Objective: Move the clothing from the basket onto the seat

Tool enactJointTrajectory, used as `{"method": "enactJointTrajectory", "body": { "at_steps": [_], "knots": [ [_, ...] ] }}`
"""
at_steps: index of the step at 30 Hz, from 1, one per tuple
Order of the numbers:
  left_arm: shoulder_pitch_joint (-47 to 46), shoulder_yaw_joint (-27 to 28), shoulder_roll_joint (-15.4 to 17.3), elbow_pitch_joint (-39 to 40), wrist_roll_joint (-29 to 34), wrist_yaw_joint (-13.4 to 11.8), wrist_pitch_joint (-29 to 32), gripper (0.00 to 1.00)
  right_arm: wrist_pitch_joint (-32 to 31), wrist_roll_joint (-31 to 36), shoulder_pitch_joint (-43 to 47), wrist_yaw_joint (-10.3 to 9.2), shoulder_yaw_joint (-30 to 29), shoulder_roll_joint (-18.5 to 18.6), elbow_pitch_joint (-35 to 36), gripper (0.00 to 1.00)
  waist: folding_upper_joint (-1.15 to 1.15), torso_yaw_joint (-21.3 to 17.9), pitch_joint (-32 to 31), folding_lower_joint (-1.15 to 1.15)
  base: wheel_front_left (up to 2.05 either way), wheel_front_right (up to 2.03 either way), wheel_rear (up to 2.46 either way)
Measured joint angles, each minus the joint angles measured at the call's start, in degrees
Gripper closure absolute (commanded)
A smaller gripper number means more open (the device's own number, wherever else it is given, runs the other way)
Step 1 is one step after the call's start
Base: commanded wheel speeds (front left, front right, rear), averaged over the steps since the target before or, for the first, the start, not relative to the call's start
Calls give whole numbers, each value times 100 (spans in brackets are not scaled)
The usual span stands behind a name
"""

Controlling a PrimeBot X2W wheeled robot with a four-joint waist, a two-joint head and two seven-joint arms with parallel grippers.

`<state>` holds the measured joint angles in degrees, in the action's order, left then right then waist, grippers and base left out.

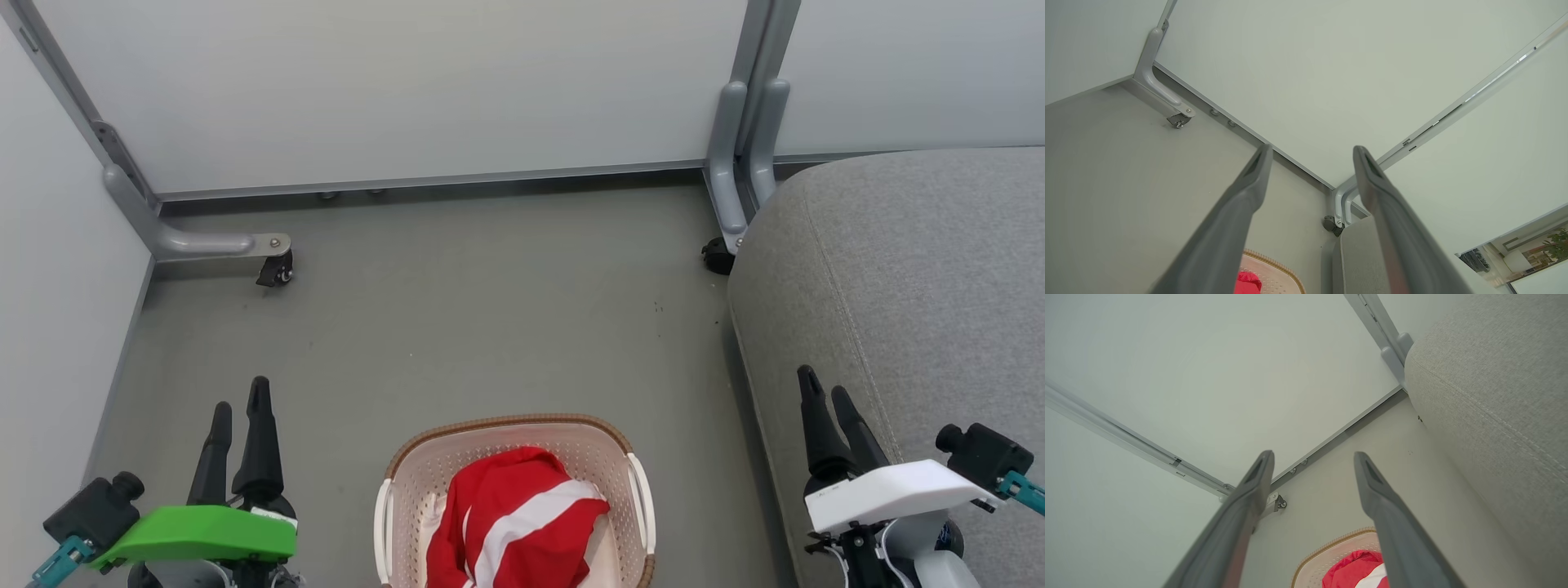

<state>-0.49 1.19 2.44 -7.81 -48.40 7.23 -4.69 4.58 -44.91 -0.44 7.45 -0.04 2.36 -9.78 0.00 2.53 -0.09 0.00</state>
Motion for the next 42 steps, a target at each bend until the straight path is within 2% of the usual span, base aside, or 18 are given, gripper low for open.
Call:
{"method": "enactJointTrajectory", "body": {
  "at_steps": [16,42],
  "knots": [
    [99,-281,13,227,1221,4,-298,0,305,1312,27,1,232,12,194,0,0,118,7,0,0,0,0],
    [206,-578,109,375,2615,8,-655,0,665,2733,138,2,264,24,375,0,0,170,-39,0,0,0,0]
  ]
}}
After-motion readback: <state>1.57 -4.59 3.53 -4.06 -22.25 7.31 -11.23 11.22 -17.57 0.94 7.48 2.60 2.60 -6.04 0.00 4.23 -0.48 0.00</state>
